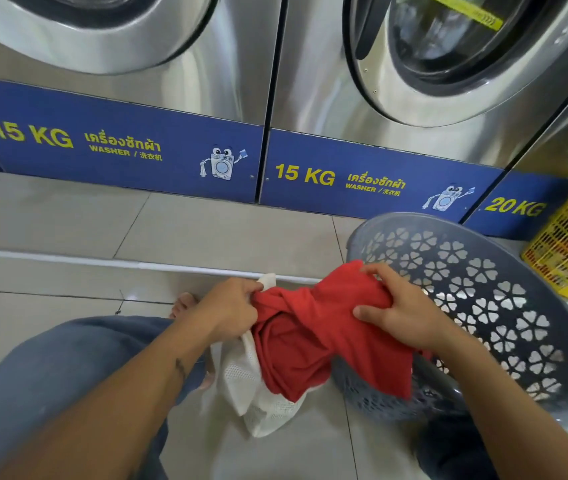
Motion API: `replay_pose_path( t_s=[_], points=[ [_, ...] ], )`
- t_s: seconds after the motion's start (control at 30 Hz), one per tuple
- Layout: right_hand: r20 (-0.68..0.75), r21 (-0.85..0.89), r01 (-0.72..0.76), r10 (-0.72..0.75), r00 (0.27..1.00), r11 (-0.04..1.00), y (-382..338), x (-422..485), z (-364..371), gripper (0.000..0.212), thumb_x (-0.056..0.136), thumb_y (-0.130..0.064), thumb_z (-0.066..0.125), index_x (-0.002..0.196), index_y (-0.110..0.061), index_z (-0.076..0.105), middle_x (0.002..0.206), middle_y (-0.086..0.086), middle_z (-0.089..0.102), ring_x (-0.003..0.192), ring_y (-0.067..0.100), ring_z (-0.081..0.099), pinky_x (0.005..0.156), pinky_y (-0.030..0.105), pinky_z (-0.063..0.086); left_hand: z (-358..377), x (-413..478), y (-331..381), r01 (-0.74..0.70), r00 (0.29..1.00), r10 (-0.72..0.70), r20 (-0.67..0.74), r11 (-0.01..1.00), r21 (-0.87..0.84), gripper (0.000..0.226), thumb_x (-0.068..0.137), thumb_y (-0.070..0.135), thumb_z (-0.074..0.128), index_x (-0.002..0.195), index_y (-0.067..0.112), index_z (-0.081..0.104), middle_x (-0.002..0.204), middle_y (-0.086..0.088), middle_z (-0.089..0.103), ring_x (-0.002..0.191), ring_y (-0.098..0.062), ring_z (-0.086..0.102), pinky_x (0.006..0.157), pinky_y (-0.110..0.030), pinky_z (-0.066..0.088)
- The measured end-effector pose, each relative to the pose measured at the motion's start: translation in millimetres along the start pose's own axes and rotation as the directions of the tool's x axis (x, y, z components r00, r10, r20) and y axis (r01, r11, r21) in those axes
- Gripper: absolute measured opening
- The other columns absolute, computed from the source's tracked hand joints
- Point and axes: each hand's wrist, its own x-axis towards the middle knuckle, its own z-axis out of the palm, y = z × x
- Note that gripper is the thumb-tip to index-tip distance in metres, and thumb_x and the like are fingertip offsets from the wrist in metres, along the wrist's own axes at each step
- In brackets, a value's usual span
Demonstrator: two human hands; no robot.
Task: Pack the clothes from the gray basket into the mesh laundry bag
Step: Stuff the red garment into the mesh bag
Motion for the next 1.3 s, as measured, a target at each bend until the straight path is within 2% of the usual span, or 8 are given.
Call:
replay_pose_path(
  t_s=[0.23,0.4,0.5,0.63,0.73,0.9,1.07,1.3],
  points=[
    [-0.188,-0.338,0.025,-0.094,0.978,0.941,-24.2,-10.6,1.3,0.033,0.067,-0.029,0.072,0.088,-0.04,0.049,0.092,-0.006,0.053,0.089,0.027,0.06,0.079,0.041,0.05,2.5,-1.5,4.7,-0.037,0.999,0.037,0.001,0.999,0.008,0.057,0.081,0.005,0.047,0.131,0.027,0.059,0.123,0.001,0.065,0.105,-0.023,0.063,0.084,-0.027,0.05],
    [-0.239,-0.508,0.084,-0.234,0.942,0.857,-66.0,-29.5,3.9,0.036,0.069,-0.023,0.061,0.104,-0.031,0.056,0.095,0.0,0.051,0.087,0.035,0.061,0.07,0.039,0.049,0.3,-3.4,-2.7,-0.068,0.997,0.068,0.023,0.998,-0.002,0.051,0.074,0.014,0.047,0.117,0.033,0.067,0.105,0.006,0.072,0.096,-0.015,0.067,0.08,-0.027,0.053],
    [-0.25,-0.518,0.158,-0.325,0.912,0.841,-90.8,-33.8,21.6,0.046,0.071,-0.026,0.063,0.116,-0.03,0.056,0.101,0.002,0.051,0.093,0.033,0.06,0.073,0.04,0.049,-2.7,-3.3,-9.5,-0.063,0.998,0.064,0.015,0.998,-0.016,0.034,0.071,0.018,0.044,0.091,0.022,0.07,0.081,0.005,0.073,0.075,-0.01,0.065,0.075,-0.036,0.057],
    [-0.146,-0.438,0.26,-0.354,0.924,0.861,-91.5,-17.0,84.5,0.048,0.074,-0.022,0.061,0.122,-0.027,0.056,0.113,0.005,0.052,0.103,0.033,0.058,0.078,0.043,0.054,-6.2,-1.8,-20.1,-0.04,0.999,0.041,0.006,0.992,-0.118,0.036,0.061,0.014,0.043,0.086,0.019,0.069,0.071,0.001,0.069,0.065,-0.013,0.06,0.071,-0.048,0.055],
    [-0.08,-0.311,0.282,-0.321,0.944,0.908,-64.4,-0.1,137.1,0.051,0.076,-0.018,0.058,0.125,-0.028,0.058,0.117,0.003,0.054,0.106,0.031,0.057,0.082,0.042,0.052,-7.2,-2.5,-24.6,-0.035,0.999,0.037,0.032,0.998,-0.056,0.055,0.062,0.014,0.042,0.1,0.043,0.069,0.086,0.007,0.075,0.085,-0.02,0.069,0.081,-0.045,0.057],
    [0.022,-0.242,0.397,-0.405,0.914,0.885,-34.0,17.8,184.4,0.061,0.072,-0.014,0.057,0.132,-0.024,0.059,0.126,0.0,0.059,0.114,0.028,0.056,0.099,0.041,0.048,-2.8,6.5,-45.4,0.062,0.998,-0.062,-0.017,0.998,0.01,0.059,0.049,0.048,0.034,0.097,0.079,0.048,0.112,0.014,0.068,0.108,-0.021,0.06,0.096,-0.044,0.049],
    [0.226,-0.33,0.478,-0.423,0.877,0.814,-27.4,29.0,197.7,0.06,0.076,-0.03,0.037,0.133,-0.032,0.054,0.136,-0.006,0.054,0.13,0.022,0.045,0.109,0.053,0.035,-0.2,3.8,-48.6,0.038,0.999,-0.038,0.005,0.999,0.024,0.059,0.065,0.042,0.039,0.119,0.061,0.053,0.119,0.012,0.066,0.114,-0.015,0.059,0.097,-0.035,0.049],
    [0.405,-0.209,0.531,-0.422,0.811,0.821,-32.0,30.3,198.0,0.06,0.076,-0.015,0.058,0.134,-0.03,0.057,0.133,-0.008,0.055,0.119,0.019,0.044,0.105,0.042,0.038,4.0,7.3,-53.9,0.082,0.99,-0.075,-0.123,0.995,0.056,0.065,0.067,0.026,0.039,0.122,0.062,0.044,0.125,0.003,0.054,0.114,-0.021,0.053,0.101,-0.04,0.046]
  ],
)
